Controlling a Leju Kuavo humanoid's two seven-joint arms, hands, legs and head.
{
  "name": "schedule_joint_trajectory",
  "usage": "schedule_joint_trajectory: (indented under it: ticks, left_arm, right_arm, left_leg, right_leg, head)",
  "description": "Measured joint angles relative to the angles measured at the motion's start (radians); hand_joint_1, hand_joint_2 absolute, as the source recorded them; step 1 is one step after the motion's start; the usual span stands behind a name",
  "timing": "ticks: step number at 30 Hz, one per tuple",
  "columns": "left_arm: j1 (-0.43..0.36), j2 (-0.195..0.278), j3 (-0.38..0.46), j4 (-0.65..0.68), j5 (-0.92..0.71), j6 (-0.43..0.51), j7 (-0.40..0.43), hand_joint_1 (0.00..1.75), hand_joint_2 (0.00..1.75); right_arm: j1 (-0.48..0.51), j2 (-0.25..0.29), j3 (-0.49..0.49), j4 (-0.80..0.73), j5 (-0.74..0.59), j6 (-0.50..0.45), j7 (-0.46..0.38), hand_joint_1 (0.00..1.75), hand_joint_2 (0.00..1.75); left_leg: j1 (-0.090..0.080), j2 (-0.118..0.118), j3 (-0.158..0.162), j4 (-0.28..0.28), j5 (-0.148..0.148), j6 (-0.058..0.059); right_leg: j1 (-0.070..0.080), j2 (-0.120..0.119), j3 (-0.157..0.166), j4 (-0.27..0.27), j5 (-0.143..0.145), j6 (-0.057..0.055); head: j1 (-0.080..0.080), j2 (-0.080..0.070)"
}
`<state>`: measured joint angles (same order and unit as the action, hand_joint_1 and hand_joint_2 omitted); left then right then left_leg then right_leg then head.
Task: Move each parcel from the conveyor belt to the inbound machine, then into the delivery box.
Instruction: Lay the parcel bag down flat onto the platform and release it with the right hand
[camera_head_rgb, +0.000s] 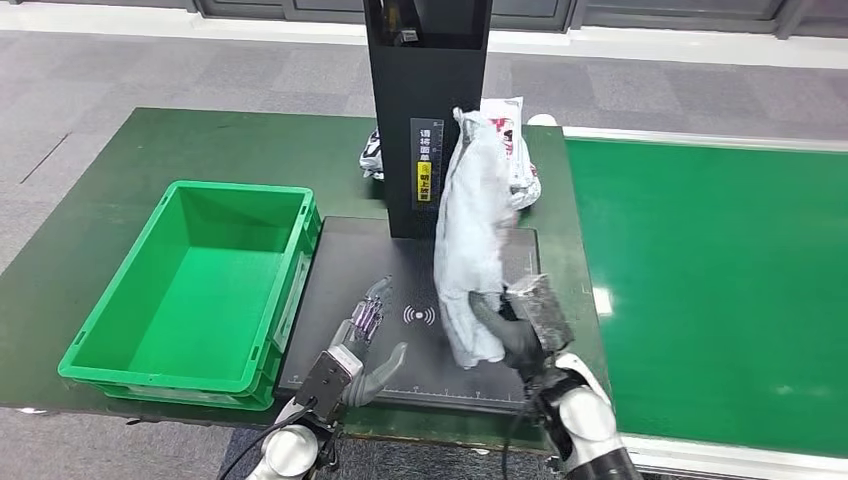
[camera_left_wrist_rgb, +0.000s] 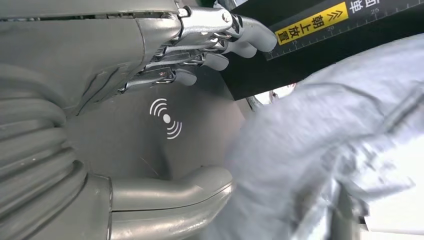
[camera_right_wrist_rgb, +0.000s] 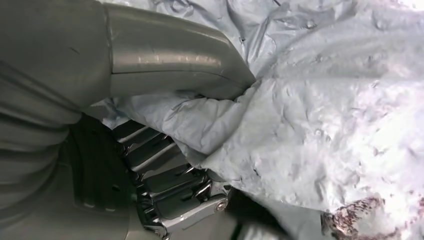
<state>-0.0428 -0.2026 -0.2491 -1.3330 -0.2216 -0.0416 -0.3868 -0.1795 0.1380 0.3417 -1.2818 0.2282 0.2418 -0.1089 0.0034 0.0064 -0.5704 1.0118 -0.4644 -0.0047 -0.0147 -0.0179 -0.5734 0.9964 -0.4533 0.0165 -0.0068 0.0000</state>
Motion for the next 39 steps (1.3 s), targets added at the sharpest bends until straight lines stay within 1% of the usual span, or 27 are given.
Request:
schedule_joint_trajectory:
  ticks: [1,4,5,9,12,16,24,28,31,35,39]
  left_arm:
    - [0.000,0.000,0.000,0.001,0.000,0.000,0.000,0.00,1.75]
    - [-0.001,0.000,0.000,0.001,0.000,0.000,0.000,0.00,1.75]
    - [-0.001,0.000,0.000,0.002,0.000,0.000,0.000,0.00,1.75]
    - [-0.006,0.000,0.000,0.006,0.002,0.004,0.006,0.00,1.75]
    - [-0.006,0.000,0.000,0.007,0.007,0.011,0.010,0.00,1.75]
    - [-0.003,0.001,0.000,0.006,0.009,0.014,0.012,0.00,1.75]
    - [0.000,0.002,0.000,0.005,0.011,0.014,0.012,0.00,1.75]
    - [0.001,0.002,0.000,0.005,0.011,0.014,0.012,0.00,1.75]
    - [0.005,0.003,0.000,0.004,0.011,0.014,0.012,0.00,1.75]
    - [0.009,0.004,0.000,0.000,0.015,0.014,0.018,0.00,1.75]
    - [0.014,0.004,0.001,-0.008,0.017,0.015,0.029,0.00,1.75]
  right_arm:
    - [-0.004,0.002,0.014,0.012,0.000,-0.004,0.000,1.34,1.75]
    - [-0.014,0.003,0.039,0.036,0.001,-0.010,0.001,0.03,1.75]
    - [-0.018,0.003,0.046,0.043,0.004,-0.008,0.004,0.00,1.75]
    - [-0.045,0.006,0.088,0.093,0.043,0.013,0.027,0.00,0.00]
    - [-0.065,0.014,0.127,0.154,0.060,0.011,0.022,0.00,0.00]
    - [-0.088,0.016,0.161,0.235,0.057,-0.018,0.001,0.00,0.00]
    - [-0.095,0.009,0.177,0.278,0.056,-0.032,-0.004,0.00,0.00]
    - [-0.095,0.008,0.178,0.283,0.056,-0.036,-0.001,0.00,1.75]
    - [-0.088,0.001,0.178,0.283,0.076,-0.058,0.015,0.00,1.75]
    - [-0.080,-0.016,0.179,0.273,0.179,-0.098,0.073,0.00,0.00]
    - [-0.055,-0.034,0.180,0.225,0.292,-0.139,0.133,0.00,0.00]
  left_leg:
    - [0.000,0.000,0.000,0.000,0.000,0.000]
    - [0.000,0.000,-0.001,0.000,0.000,0.000]
    - [0.000,0.000,-0.001,0.000,0.000,0.000]
    - [0.000,0.000,-0.001,0.000,0.000,0.000]
    - [0.000,0.000,-0.001,0.000,0.000,0.000]
    - [0.000,0.000,-0.001,0.000,0.000,0.000]
    - [0.000,0.000,-0.001,0.000,0.000,0.000]
    - [0.000,0.000,-0.001,0.000,0.000,0.000]
    - [0.000,0.000,-0.001,0.000,0.000,0.000]
    - [0.000,0.000,-0.001,0.000,0.000,0.000]
    - [0.000,0.000,0.000,0.000,0.000,0.000]
  right_leg:
    - [0.000,0.000,0.000,0.000,0.000,0.000]
    - [0.000,0.000,0.000,0.000,0.000,0.000]
    - [0.000,0.000,0.000,0.000,0.000,0.000]
    - [0.000,0.000,-0.001,0.000,0.000,0.000]
    - [0.000,0.000,-0.001,0.000,0.000,0.000]
    - [0.000,0.000,-0.001,0.000,0.000,0.000]
    - [0.000,0.000,-0.001,0.000,0.000,0.000]
    - [0.000,0.000,-0.001,0.000,0.000,0.000]
    - [0.000,0.000,-0.002,0.000,0.000,0.000]
    - [0.000,0.000,-0.001,0.000,0.000,0.000]
    - [0.000,0.000,0.000,-0.001,0.000,0.000]
  head:
    - [0.000,0.000]
    - [0.000,0.000]
    - [0.000,0.000]
    - [0.000,0.000]
    - [0.000,0.000]
    - [0.000,0.000]
    - [0.000,0.000]
    - [0.000,0.000]
    - [0.000,0.000]
    - [0.000,0.000]
    - [0.000,0.000]
